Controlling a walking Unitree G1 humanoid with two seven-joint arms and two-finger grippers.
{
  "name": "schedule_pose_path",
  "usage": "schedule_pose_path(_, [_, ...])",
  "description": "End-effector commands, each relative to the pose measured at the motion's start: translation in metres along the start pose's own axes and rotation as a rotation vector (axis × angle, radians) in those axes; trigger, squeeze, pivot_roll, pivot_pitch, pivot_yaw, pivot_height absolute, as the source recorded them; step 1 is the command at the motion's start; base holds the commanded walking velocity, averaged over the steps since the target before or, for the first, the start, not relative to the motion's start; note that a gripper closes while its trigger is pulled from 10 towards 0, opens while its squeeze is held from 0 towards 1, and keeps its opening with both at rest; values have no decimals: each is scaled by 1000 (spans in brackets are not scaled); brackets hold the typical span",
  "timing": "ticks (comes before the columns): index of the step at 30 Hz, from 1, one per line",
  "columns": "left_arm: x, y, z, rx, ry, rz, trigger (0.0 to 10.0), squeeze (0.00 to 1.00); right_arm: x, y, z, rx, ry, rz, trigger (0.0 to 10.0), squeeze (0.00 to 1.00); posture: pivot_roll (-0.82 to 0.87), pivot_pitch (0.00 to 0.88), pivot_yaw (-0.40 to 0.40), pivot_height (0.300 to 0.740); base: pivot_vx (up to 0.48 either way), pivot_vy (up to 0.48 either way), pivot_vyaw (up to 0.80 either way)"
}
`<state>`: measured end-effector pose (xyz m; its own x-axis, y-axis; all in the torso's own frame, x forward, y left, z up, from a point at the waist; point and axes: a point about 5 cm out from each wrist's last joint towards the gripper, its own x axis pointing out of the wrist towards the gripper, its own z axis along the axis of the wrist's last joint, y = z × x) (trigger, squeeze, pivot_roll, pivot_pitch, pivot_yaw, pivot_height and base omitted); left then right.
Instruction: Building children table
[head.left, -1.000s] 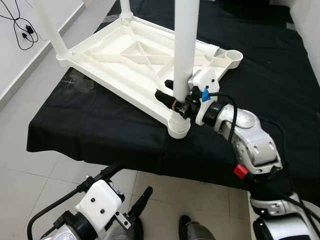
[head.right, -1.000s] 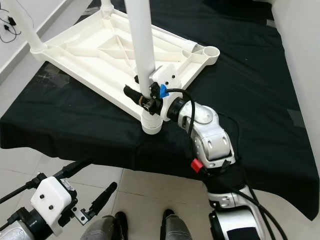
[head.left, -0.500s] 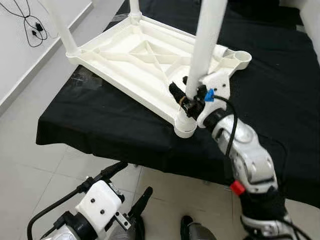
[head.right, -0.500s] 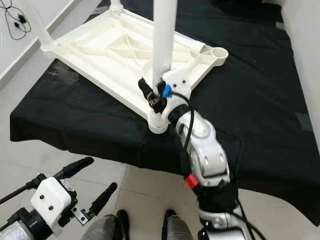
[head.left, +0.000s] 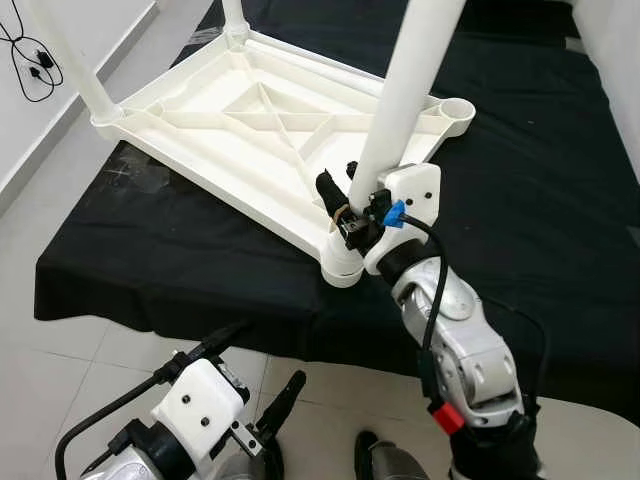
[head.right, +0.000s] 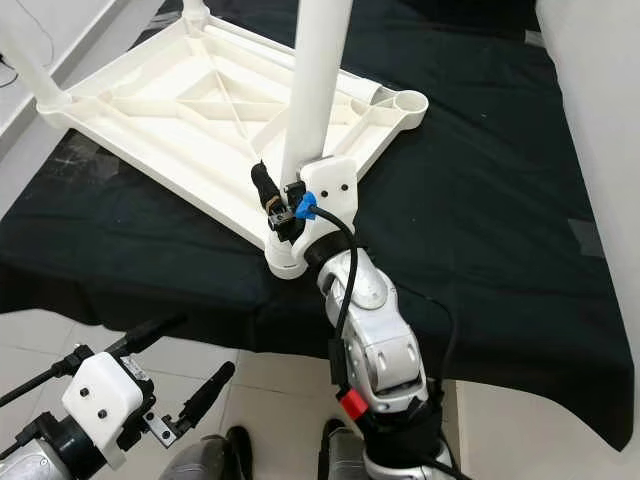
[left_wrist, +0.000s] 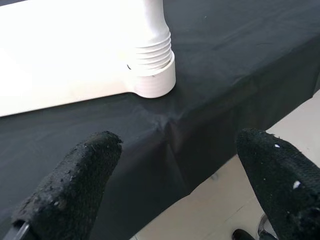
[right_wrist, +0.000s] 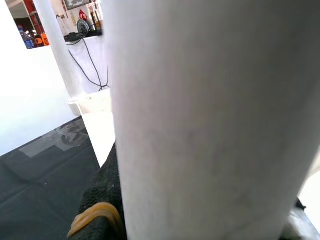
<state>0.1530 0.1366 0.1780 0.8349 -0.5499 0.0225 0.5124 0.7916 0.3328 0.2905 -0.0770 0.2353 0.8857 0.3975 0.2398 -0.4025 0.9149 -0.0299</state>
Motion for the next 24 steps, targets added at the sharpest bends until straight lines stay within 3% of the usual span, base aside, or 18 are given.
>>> schedule_pose_path(1, [-1, -1, -6, 0, 27, -10, 10000, 0, -9, -7, -40, -32, 197, -57, 10000, 0, 72, 298, 16, 740, 0, 0, 0])
schedule_pose_path(6, [-1, -1, -6, 2, 27, -9, 10000, 0, -9, 3, -37, -72, 180, 2, 10000, 0, 72, 299, 17, 740, 0, 0, 0])
schedule_pose_path(20, [0, 0, -6, 5, 23, -6, 10000, 0, -8, 10, -37, -115, 176, 59, 10000, 0, 69, 307, 12, 740, 0, 0, 0])
schedule_pose_path(24, [0, 0, -5, 7, 21, -4, 10000, 0, -7, 16, -33, -164, 147, 141, 10000, 0, 66, 310, 11, 740, 0, 0, 0])
